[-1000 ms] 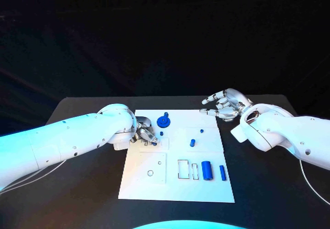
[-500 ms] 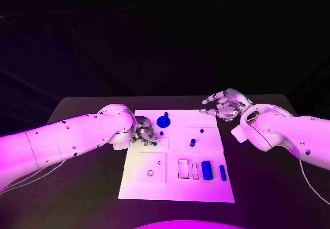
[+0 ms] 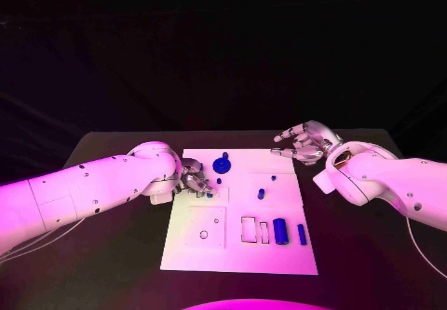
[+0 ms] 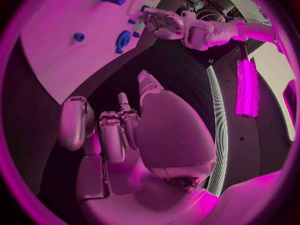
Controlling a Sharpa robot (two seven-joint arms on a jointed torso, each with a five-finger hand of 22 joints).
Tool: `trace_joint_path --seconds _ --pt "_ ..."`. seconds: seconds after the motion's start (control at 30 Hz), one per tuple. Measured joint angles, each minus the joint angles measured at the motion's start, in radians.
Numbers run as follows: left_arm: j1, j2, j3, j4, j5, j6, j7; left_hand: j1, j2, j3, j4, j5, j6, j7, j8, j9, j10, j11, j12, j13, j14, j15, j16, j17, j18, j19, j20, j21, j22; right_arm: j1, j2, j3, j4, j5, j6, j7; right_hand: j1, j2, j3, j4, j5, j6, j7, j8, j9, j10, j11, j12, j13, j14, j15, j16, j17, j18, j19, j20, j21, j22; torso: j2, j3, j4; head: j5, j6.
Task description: Assemble the parts on the task board
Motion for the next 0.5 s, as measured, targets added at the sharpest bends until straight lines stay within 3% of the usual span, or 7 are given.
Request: trace_joint_path --seconds 0.2,0.33,0.5 --pt "0.0 -0.023 0.014 0.02 -0.004 -0.004 -0.002 -0.025 -0.008 -0.079 0.002 0.0 0.0 0.0 -0.005 0.003 0.0 0.0 0.0 -0.005 0.0 0.0 0.0 0.0 0.0 0.0 0.0 0.0 0.0 0.0 0.0 0.0 -0.002 0.0 0.0 0.0 0.0 0.0 0.0 0.0 0.0 0.0 0.0 0.0 0.0 0.0 0.0 0.0 0.0 0.0 0.0 0.0 0.0 0.0 0.0 0.0 0.0 0.0 -0.001 0.0 0.0006 0.0 0.003" --pt "0.0 -0.03 0.026 0.034 -0.004 -0.007 -0.002 -0.03 -0.005 -0.09 0.003 0.0 0.0 0.0 -0.005 0.003 0.0 0.0 0.0 -0.007 0.0 0.0 0.0 0.0 0.0 0.0 0.0 0.0 0.0 -0.001 0.0 0.0 -0.003 0.0 0.0 0.001 -0.004 -0.004 0.0 0.0 0.0 0.0 0.0 0.0 0.0 0.0 0.0 0.0 0.0 0.0 0.0 0.0 0.0 0.0 0.0 0.0 0.0 0.0 -0.001 0.0001 0.0 0.002 0.004" --pt "0.0 -0.04 0.051 0.048 0.006 -0.015 -0.002 -0.03 -0.005 -0.113 0.002 0.0 -0.004 0.004 -0.014 0.003 -0.015 0.004 -0.012 -0.026 0.0 0.0 -0.005 0.0 0.0 0.0 0.0 -0.008 -0.013 -0.002 0.0 0.0 -0.006 0.0 -0.001 0.001 -0.007 -0.007 0.0 0.0 0.0 0.0 0.0 0.0 0.0 0.0 0.0 0.0 0.0 0.0 0.0 0.0 0.0 0.0 0.0 0.0 0.0 0.0 0.0 0.0001 -0.0012 0.004 0.008"
